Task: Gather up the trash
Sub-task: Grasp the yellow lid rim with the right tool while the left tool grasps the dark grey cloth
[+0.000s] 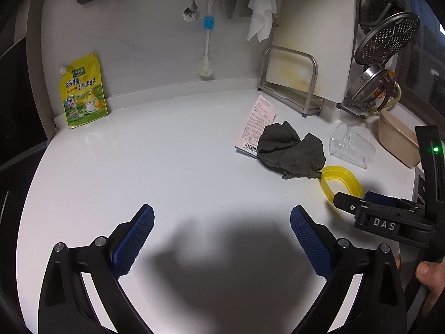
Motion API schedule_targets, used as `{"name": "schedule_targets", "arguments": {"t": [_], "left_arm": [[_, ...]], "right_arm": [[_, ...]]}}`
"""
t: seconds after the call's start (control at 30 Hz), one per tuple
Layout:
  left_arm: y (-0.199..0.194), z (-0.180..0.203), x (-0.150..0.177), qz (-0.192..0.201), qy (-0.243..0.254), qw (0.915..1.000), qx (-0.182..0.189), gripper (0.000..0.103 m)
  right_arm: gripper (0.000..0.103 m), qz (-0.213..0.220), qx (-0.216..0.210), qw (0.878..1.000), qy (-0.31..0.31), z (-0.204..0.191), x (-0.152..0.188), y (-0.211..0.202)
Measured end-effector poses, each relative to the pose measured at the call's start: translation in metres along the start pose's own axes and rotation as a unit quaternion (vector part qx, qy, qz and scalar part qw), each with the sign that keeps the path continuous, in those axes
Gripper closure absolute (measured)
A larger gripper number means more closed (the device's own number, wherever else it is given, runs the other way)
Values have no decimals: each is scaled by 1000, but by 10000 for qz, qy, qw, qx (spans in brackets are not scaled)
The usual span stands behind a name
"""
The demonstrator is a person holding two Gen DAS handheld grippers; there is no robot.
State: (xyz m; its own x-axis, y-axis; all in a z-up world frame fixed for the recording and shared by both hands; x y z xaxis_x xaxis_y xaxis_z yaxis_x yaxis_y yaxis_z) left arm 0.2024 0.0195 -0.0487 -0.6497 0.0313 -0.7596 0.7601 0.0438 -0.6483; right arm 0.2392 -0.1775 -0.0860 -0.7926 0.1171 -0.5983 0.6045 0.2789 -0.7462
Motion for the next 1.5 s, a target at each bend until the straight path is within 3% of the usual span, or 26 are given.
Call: {"name": "schedule_targets", "arguments": {"t": [0.3, 0.6, 0.67, 0.77, 1.07, 1.5], "left_arm": [[2, 1, -3, -12, 12, 10000, 53, 7], [2, 7, -6, -35, 26, 9999, 92, 7], [2, 10, -6, -39, 42, 9999, 103, 7], [4, 15, -8, -70, 78, 9999, 121, 7], [19, 42, -19, -206, 51, 9993, 293, 6], [53, 99, -51, -126, 296, 9994, 106, 6]], "right_arm": [[23, -220, 212, 9995, 12, -3, -11, 23], [24, -156, 379, 9992, -34, -1, -17, 28], [34, -146, 407, 9990, -91, 0, -16, 28], [34, -131, 369, 9991, -139, 3, -16, 25], [35, 51, 281, 9996, 31, 25, -6, -2], [35, 451, -8, 9974, 566, 70, 11, -50]]}}
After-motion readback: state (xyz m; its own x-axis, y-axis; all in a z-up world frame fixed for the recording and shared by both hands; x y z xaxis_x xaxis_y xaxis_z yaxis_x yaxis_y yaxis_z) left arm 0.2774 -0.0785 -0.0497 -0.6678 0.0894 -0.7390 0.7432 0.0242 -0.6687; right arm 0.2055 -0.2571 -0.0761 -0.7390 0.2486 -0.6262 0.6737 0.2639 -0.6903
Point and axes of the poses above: each gripper's, at about its wrist camera, not at the fingertips, and y roughly the way its jaws point, z to its right, x to its underside, the point moved 1 cm from there along y, roughly the way its jaws point, and after that the axes turned 10 degrees about -x, right-handed, at the moved point
